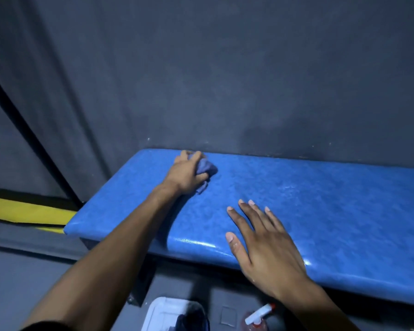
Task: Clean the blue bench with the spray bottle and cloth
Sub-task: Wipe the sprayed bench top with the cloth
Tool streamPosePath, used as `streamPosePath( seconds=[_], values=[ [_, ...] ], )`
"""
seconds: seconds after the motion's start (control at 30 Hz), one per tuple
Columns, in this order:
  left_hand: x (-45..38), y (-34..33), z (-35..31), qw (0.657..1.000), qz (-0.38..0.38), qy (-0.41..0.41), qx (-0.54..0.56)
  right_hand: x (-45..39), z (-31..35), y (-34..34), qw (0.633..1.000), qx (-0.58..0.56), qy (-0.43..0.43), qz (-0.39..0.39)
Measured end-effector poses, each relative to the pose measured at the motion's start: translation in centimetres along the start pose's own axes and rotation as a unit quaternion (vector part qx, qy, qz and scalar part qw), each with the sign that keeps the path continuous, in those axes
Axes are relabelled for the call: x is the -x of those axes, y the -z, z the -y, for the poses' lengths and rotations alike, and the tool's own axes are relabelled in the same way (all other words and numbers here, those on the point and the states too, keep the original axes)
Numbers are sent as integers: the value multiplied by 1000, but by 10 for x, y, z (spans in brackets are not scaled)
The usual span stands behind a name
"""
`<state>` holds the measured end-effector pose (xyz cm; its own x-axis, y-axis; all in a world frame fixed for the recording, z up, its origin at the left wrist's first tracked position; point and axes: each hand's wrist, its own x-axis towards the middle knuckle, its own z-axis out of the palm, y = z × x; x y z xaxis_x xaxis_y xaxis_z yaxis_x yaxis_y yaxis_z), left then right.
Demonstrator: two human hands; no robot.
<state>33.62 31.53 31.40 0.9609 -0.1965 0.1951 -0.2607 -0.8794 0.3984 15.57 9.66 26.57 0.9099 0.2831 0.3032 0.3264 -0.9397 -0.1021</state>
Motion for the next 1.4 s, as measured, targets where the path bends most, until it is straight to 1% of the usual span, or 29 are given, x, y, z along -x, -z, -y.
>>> streamPosePath(
  seconds=[0.1, 0.2, 0.27, 0.33, 0.4, 0.47, 0.57, 0.63, 0.7, 0.77, 0.87, 0.9, 0.93, 1.0, 1.03, 1.1, 1.17, 1.27, 1.33, 1.4],
  values=[
    [39, -3, -16, 991, 62, -103, 53, 1, -2, 1, 1000, 3, 6, 0],
    [78, 14, 9, 973, 90, -182, 106, 2, -2, 1, 1000, 0, 7, -1],
    [71, 27, 41, 979, 59, -171, 97, 1, 0, 1, 1000, -4, 6, -5],
    [43, 31, 66, 991, 8, -106, 81, 0, 1, 1, 1000, -3, 6, -8],
    [14, 27, 63, 998, -8, -48, 45, 0, 1, 0, 1000, -1, 2, -9],
    [-11, 17, 40, 998, 5, -39, 47, 0, 1, 0, 1000, -3, 1, -9],
    [-25, -1, 0, 995, 36, -80, 55, 0, 0, -1, 1000, -5, 4, -10],
    [-5, -5, -16, 985, 68, -130, 89, 1, -1, -1, 1000, -5, 7, -10],
    [31, -2, -12, 974, 83, -178, 114, 2, 0, -1, 1000, -8, 7, -9],
    [60, 10, 8, 965, 83, -213, 125, 2, 0, -2, 1000, -12, 7, -10],
    [54, 31, 47, 973, 60, -199, 103, 1, 1, -3, 1000, -8, 4, -13],
    [39, 33, 56, 977, 48, -185, 91, 0, 2, -3, 1000, -5, 4, -13],
    [23, 33, 61, 985, 35, -154, 74, 0, 2, -4, 1000, -2, 3, -13],
    [-6, 27, 56, 993, 21, -98, 61, 0, 3, -4, 1000, -1, 0, -9],
    [-18, 19, 47, 994, 17, -91, 62, -1, 3, -5, 1000, -2, 0, -9],
    [-30, 3, 20, 992, 24, -101, 75, -1, 3, -6, 1000, -1, 3, -7],
    [-27, -14, -9, 987, 48, -129, 80, -2, 1, -5, 1000, 1, 4, -1],
    [-1, -22, -32, 978, 85, -167, 92, -3, -1, 1, 1000, -11, 18, 3],
    [27, -16, -36, 973, 93, -187, 94, 3, -7, 13, 999, -42, 28, -11],
    [54, -4, -38, 972, 85, -190, 111, 16, -28, 31, 996, -71, 15, -44]
  ],
)
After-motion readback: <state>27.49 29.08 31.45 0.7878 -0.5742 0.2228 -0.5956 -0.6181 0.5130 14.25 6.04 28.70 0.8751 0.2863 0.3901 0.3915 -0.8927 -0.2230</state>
